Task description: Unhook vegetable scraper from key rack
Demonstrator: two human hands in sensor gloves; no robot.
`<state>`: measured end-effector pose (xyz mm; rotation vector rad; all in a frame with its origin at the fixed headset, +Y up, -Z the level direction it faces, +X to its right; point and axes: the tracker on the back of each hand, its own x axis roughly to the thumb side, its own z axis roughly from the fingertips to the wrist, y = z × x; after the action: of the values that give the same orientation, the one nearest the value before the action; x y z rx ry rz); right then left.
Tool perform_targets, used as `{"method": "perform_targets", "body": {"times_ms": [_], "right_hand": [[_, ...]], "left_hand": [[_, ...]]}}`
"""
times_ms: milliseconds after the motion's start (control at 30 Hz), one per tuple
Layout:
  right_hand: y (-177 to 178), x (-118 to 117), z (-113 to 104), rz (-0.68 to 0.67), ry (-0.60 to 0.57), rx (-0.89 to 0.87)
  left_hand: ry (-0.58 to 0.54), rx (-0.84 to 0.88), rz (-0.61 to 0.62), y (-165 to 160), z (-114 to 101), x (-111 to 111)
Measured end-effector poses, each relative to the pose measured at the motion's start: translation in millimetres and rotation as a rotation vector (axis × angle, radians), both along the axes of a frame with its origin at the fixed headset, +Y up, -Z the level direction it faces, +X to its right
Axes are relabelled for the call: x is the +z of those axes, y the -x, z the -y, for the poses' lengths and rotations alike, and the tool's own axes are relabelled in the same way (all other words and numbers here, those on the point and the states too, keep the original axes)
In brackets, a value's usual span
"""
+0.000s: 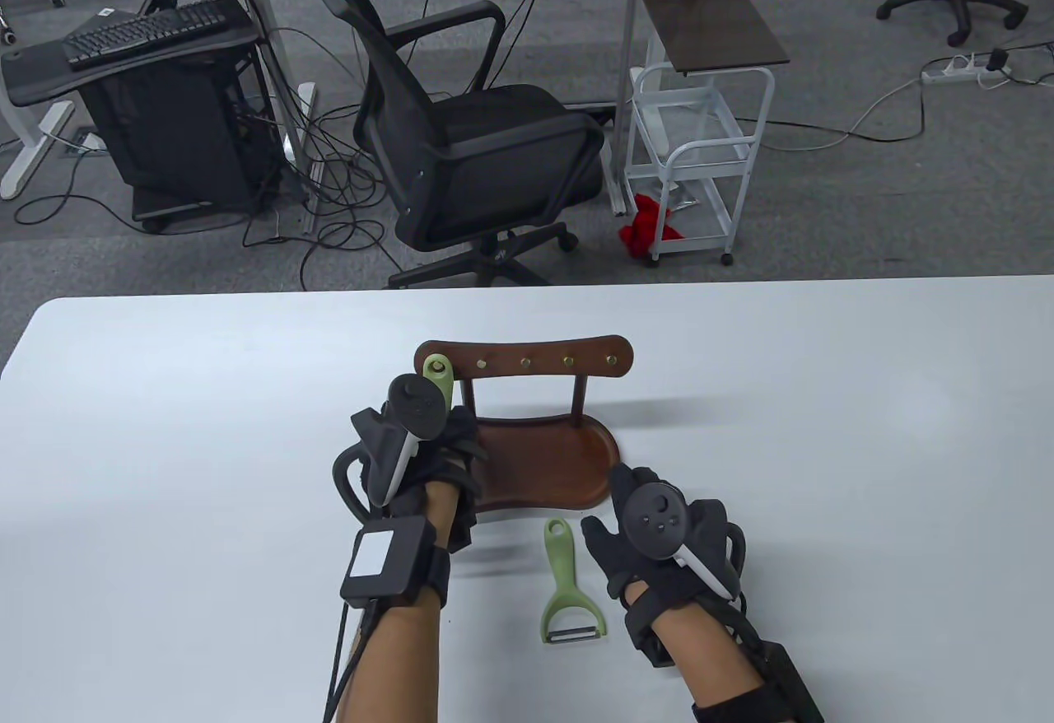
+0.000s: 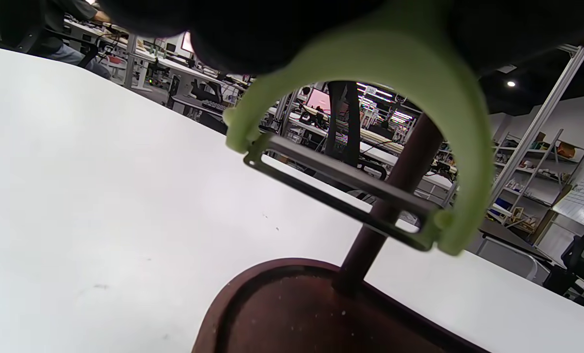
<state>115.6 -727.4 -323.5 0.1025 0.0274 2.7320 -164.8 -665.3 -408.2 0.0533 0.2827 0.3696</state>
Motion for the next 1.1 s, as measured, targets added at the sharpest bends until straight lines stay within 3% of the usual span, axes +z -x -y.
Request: {"method": "perform_targets", "body": {"times_ms": [267,467,633,967,1100], "right_hand": [[-1.2,0.1,-0.8,0.001,-0.002,-0.004],[-2.2,0.3,0.8,0.003,0.008,-0.008],[-1.2,0.4,-0.2,0.001,-0.006,-0.017],[-0.4,0.5,-0.9,-0.004,-0.023,-0.011],[1.2,1.6,-1.7,-0.008,-0.042,0.018]], "left_hand": [[-0.013,0.049,0.055,-1.4,-3.9,9.1],[-0.044,0.025,0.211,-14.4,7.0,41.3],[-0.108,0.036,0.266,-20.3,8.3,71.4],[-0.22,0.007,0.263,-27.4,12.2,114.9],[-0.24,0.024,0.238,-24.4,27.7,127.2]]}}
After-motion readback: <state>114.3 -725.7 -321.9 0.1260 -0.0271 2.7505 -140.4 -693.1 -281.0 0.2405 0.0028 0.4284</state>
